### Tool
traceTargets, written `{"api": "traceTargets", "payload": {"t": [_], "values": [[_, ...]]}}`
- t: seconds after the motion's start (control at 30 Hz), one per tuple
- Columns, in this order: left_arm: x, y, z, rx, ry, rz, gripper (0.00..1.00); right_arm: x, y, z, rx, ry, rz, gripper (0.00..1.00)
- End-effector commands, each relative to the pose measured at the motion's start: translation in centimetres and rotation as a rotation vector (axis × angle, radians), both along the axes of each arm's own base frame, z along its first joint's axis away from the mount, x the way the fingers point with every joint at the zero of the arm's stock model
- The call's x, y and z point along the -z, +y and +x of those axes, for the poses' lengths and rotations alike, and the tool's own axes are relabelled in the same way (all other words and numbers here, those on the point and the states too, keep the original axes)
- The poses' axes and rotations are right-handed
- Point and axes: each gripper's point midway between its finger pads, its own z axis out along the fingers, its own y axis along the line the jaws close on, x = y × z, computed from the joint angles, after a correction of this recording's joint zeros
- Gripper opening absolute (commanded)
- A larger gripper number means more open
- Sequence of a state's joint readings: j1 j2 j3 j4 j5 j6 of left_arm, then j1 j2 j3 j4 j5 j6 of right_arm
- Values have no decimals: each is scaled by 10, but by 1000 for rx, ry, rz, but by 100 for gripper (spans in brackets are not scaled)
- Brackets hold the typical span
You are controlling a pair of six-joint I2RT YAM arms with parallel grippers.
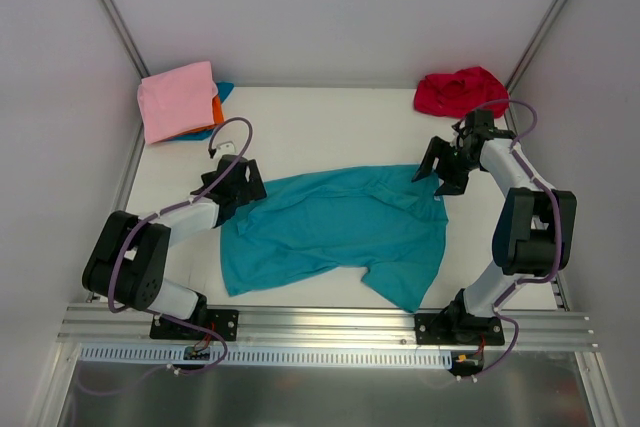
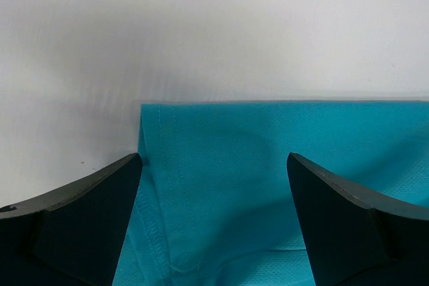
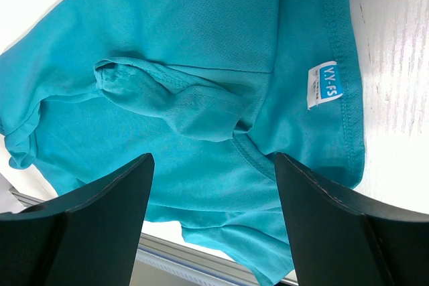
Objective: Fold and stack the t-shirts
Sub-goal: Fold the flattened tshirt in 1/3 of the way
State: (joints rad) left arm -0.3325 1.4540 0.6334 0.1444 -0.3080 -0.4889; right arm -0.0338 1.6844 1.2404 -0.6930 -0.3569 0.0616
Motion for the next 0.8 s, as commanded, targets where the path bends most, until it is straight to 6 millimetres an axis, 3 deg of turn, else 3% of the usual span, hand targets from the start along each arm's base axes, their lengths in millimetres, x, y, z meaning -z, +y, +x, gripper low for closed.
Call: {"api": "traceTargets", "payload": {"t": [0.0, 0.57, 0.77], "values": [[-12, 7, 11, -31, -31, 31, 92, -1, 2, 1, -18, -5, 12, 77], [-3, 4, 20, -23, 14, 40, 91, -2, 3, 0, -20, -2, 19, 77], [-3, -3, 24, -8, 17, 18, 81, -3, 3, 0, -22, -3, 20, 78]]}}
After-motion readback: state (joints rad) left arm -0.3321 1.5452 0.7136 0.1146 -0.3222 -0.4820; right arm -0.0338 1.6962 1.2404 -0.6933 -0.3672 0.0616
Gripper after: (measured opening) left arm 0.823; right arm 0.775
